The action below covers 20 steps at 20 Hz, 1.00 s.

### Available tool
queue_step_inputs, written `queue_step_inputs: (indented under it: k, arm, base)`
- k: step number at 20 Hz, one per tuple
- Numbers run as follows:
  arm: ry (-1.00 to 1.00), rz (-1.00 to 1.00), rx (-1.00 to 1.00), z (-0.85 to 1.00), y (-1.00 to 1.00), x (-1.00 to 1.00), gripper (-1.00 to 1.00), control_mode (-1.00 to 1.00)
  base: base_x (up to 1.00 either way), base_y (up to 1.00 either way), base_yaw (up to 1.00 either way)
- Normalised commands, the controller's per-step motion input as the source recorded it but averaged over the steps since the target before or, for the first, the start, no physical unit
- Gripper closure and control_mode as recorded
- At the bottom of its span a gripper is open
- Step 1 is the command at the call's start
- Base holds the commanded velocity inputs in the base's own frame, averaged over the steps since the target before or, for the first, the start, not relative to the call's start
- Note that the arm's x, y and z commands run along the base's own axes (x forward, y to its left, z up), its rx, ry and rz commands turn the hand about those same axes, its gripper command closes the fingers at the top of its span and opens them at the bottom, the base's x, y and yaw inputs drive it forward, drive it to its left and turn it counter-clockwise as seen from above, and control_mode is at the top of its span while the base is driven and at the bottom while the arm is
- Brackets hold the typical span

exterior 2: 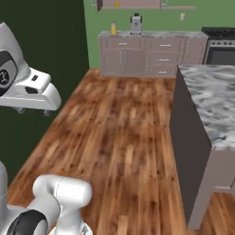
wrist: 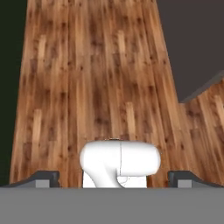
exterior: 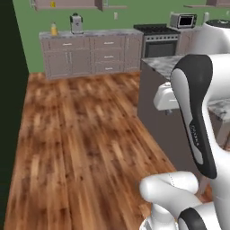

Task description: There is a tray on the dining counter. Grab the cup, mug, and pitcher and place them on the tray. The pitcher may be placed next to the tray if it cannot fit the tray.

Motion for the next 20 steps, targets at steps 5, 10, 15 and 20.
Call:
queue_step_inputs:
  k: [5,10,15,20]
  arm:
    - [0.00,0.00,0.00,0.00,0.00,0.00,-1.00,1.00]
    - [0.00,0.00,0.00,0.00,0.00,0.00,-1.00,1.00]
    - [0.00,0.00,0.00,0.00,0.00,0.00,-1.00,1.00]
    - [0.00,0.00,0.00,0.00,0.00,0.00,-1.00,1.00]
  base:
    - [1.00,0.56,-0.11]
    - [1.00,0.33,-0.12]
    - [1.00,0.34,-0.10]
    - [1.00,0.42,-0.11]
